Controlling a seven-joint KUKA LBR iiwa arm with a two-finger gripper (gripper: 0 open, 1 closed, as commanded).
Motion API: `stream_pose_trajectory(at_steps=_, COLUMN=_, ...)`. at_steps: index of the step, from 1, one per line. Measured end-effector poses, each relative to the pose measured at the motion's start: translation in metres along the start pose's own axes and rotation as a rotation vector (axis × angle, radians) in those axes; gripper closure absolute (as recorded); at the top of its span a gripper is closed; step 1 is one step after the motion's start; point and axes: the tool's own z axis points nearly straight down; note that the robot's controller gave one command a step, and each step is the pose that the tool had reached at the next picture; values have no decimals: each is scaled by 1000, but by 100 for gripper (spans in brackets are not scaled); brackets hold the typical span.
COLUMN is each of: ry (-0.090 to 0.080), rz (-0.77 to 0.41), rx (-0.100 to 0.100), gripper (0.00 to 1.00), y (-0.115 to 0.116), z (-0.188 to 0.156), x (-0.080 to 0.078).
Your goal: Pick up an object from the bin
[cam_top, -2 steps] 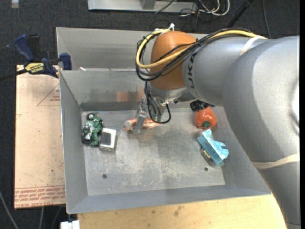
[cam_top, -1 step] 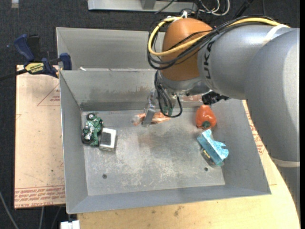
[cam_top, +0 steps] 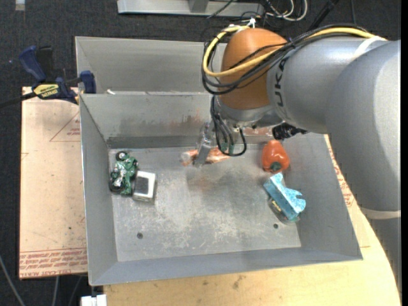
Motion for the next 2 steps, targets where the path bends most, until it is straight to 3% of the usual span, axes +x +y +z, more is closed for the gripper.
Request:
stream_pose_trajectory(at_steps=1, ry=25, rz=-15, rx=11, gripper=100, y=-4, z=-8, x=8)
stream_pose_trajectory(at_steps=2, ry=13, rz=-21, rx=5, gripper=100, y=32, z=-55, x=8)
